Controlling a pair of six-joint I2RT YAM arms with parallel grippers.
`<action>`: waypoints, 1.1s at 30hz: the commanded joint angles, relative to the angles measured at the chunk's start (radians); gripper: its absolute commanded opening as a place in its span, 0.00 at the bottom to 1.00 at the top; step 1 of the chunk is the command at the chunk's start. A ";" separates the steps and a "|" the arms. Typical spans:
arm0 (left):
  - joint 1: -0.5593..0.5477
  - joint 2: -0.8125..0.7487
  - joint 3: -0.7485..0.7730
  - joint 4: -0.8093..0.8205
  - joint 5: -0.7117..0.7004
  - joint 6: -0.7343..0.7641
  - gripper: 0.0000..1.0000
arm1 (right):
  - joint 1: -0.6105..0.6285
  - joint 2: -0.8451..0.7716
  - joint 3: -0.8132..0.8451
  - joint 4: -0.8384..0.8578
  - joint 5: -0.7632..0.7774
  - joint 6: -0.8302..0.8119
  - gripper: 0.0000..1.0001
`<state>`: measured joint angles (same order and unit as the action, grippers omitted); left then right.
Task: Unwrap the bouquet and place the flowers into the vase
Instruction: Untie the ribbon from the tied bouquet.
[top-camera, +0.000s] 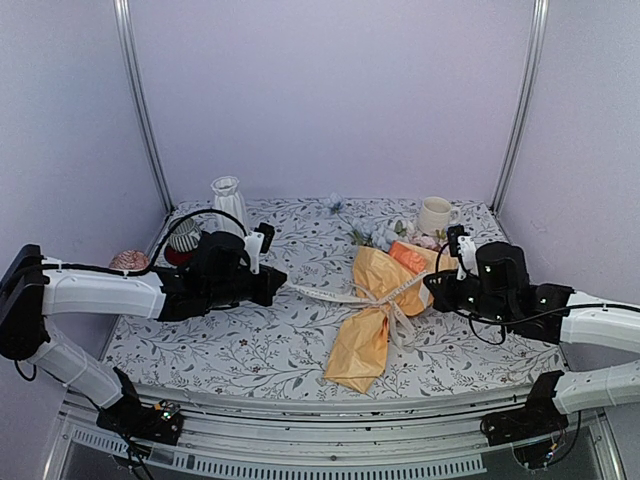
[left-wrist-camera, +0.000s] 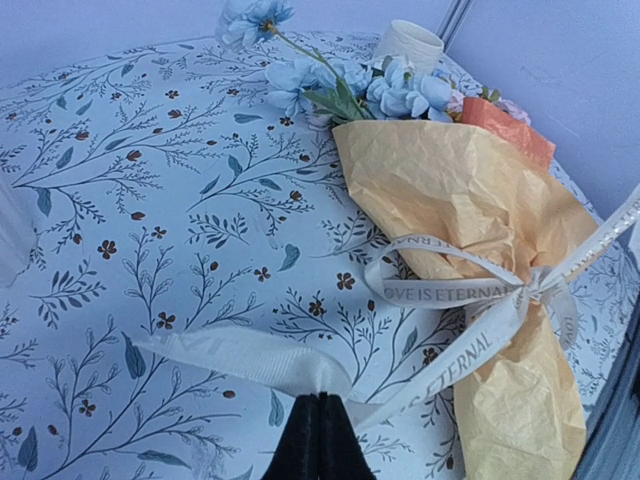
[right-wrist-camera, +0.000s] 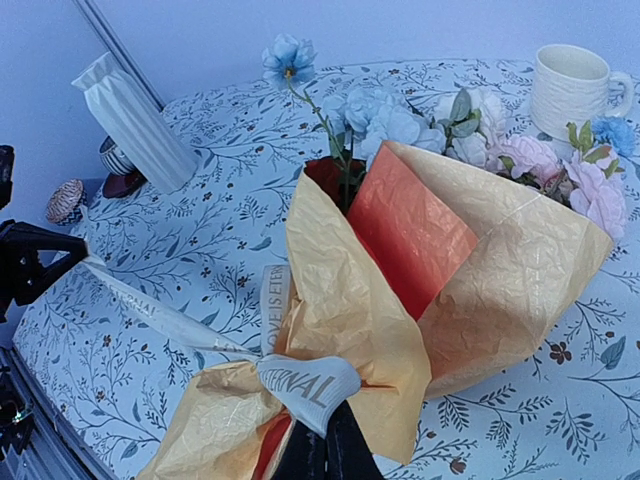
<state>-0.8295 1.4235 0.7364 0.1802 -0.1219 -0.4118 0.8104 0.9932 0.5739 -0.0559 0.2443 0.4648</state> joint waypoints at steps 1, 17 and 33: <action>-0.003 0.006 0.000 -0.011 -0.023 0.011 0.00 | -0.003 -0.034 0.056 -0.012 -0.032 -0.045 0.04; -0.005 0.024 0.018 -0.018 -0.015 0.010 0.00 | -0.004 -0.052 0.169 -0.047 -0.053 -0.111 0.03; -0.005 0.040 0.018 -0.021 -0.014 0.008 0.00 | -0.003 -0.073 0.245 -0.059 -0.088 -0.139 0.04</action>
<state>-0.8295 1.4506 0.7376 0.1661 -0.1219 -0.4118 0.8104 0.9546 0.7757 -0.1371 0.1623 0.3431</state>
